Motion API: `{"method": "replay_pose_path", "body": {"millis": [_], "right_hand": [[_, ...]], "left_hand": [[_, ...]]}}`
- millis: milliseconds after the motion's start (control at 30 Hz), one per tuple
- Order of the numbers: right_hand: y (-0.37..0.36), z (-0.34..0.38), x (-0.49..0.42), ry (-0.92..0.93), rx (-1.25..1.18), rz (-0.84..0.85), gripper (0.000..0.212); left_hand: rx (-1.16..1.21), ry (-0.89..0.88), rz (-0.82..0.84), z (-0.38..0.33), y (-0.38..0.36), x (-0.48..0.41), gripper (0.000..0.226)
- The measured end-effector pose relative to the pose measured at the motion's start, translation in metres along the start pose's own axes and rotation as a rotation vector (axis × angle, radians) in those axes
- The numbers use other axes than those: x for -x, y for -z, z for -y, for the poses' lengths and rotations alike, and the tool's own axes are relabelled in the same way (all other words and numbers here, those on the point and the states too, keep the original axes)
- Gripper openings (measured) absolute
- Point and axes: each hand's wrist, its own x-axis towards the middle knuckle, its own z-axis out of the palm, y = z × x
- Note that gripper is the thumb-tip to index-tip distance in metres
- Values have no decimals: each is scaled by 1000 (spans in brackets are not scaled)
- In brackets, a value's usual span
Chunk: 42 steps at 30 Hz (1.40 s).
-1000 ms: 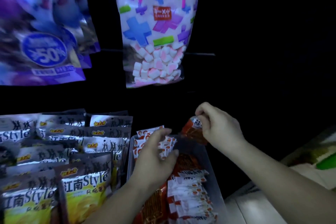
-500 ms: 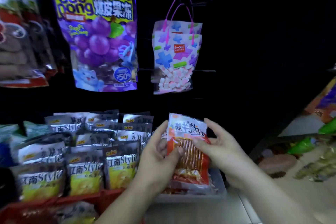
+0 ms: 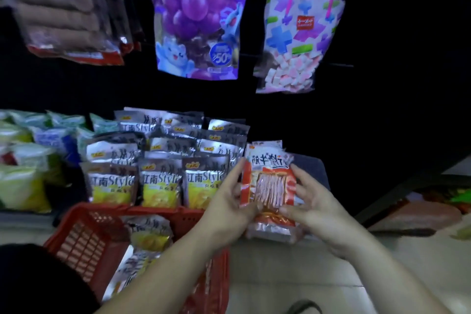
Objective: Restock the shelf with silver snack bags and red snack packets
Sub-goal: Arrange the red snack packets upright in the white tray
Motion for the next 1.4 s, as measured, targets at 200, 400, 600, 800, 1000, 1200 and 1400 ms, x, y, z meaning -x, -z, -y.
{"method": "replay_pose_path", "body": {"millis": [200,400,600,800,1000,1200,1400], "right_hand": [[-10,-9,-9,62,194,-113,85],[-12,-12,-7,125,178,0,75],[-25,-17,-8,159,212,-76,52],[-18,-22,-14,109,0,-166,42],[-14,-28,-20,83,94,-257,50],[-8,-14,-20,137,223,-429,8],[25,7,-46,-179,-173,-315,18]], "left_hand": [[-597,-127,-194,27,14,3,86],[-349,-169,-238,15,-9,6,46],[78,-1,-260,22,-5,3,33],[159,-48,-103,17,-8,5,50],[-70,-47,-74,26,-7,2,75],[-527,-262,-212,38,-13,0,63],[-855,-553,5,45,-47,-31,54]]}}
